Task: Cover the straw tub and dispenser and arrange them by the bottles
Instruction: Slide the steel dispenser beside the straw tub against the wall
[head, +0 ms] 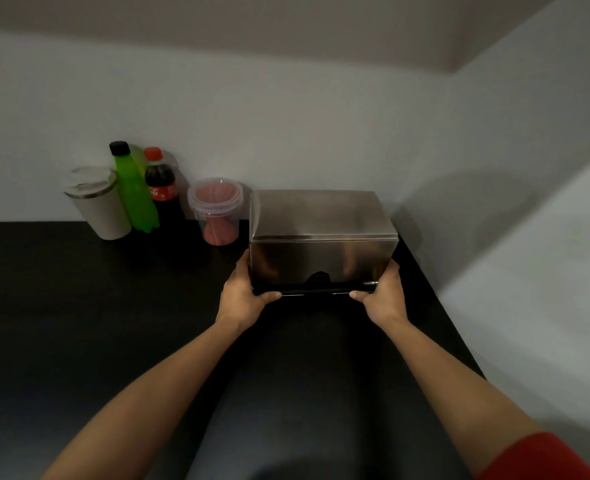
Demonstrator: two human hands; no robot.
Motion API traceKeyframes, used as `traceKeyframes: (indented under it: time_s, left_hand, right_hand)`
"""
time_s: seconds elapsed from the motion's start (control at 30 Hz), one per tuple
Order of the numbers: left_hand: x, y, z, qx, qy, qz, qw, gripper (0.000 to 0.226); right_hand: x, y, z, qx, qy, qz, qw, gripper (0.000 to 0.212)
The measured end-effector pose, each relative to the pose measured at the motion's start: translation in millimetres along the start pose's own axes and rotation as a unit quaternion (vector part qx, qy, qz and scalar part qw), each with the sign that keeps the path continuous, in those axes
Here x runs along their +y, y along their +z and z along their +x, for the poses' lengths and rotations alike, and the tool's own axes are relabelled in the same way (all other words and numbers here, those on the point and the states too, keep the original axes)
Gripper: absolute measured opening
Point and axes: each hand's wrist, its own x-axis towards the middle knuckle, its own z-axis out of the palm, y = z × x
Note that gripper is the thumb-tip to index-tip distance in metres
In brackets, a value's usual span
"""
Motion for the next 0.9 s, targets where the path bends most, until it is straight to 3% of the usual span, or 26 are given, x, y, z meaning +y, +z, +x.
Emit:
traceKeyframes:
  time_s: [0.3,0.9]
  left_hand:
    - [-2,-2,42,-0.023,-0.033,-0.015,0.999,0.097]
    - [-10,6,89,0.007,0.035,-0.016,0.999,0.089]
  right_hand:
    - [-6,17,32,0.002,-0.001,-0.003,1.0,0.09]
    - [-6,37,81,0.005,-0.041,0.013,0.999,0.092]
